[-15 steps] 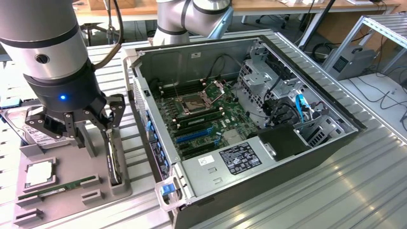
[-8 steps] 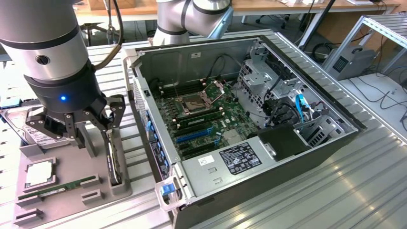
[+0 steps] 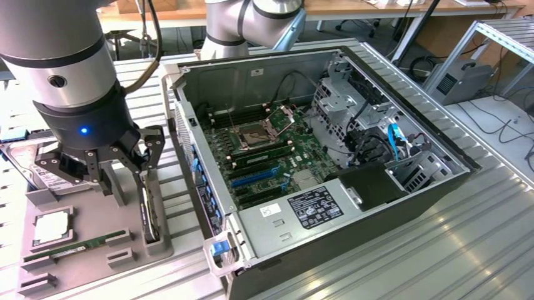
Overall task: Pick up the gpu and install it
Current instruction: 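Pick up the gpu and move the gpu toward the slot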
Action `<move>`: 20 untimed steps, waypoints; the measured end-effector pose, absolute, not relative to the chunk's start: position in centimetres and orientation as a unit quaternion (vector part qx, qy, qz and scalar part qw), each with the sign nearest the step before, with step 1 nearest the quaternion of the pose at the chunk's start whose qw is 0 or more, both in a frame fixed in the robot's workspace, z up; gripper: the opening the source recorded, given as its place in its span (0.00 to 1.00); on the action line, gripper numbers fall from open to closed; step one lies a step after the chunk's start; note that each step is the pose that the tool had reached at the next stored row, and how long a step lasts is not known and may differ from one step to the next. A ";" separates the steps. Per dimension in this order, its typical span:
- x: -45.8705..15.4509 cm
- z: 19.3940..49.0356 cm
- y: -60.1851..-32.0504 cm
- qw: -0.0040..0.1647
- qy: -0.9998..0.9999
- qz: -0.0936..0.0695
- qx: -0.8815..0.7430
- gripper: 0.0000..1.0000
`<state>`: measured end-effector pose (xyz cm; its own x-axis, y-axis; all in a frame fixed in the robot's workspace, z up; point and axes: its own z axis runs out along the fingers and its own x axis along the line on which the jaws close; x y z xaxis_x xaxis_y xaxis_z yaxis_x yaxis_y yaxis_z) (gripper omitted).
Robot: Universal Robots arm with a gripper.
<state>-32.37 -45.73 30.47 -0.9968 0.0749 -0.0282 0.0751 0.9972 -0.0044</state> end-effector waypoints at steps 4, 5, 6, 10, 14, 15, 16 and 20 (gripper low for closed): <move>-32.4 30.4 -45.7 0.014 0.999 -0.003 0.038 0.48; -32.4 30.4 -45.7 0.014 0.999 -0.003 0.038 0.48; -32.4 30.3 -45.7 0.014 0.999 -0.003 0.038 0.48; -32.4 30.2 -45.7 0.014 0.999 -0.003 0.038 0.48; -32.4 30.1 -45.7 0.014 0.999 -0.003 0.038 0.48; -32.4 30.1 -45.7 0.014 0.999 -0.003 0.038 0.48; -32.4 30.1 -45.7 0.014 0.999 -0.003 0.038 0.48; -32.4 30.0 -45.7 0.014 0.999 -0.003 0.038 0.48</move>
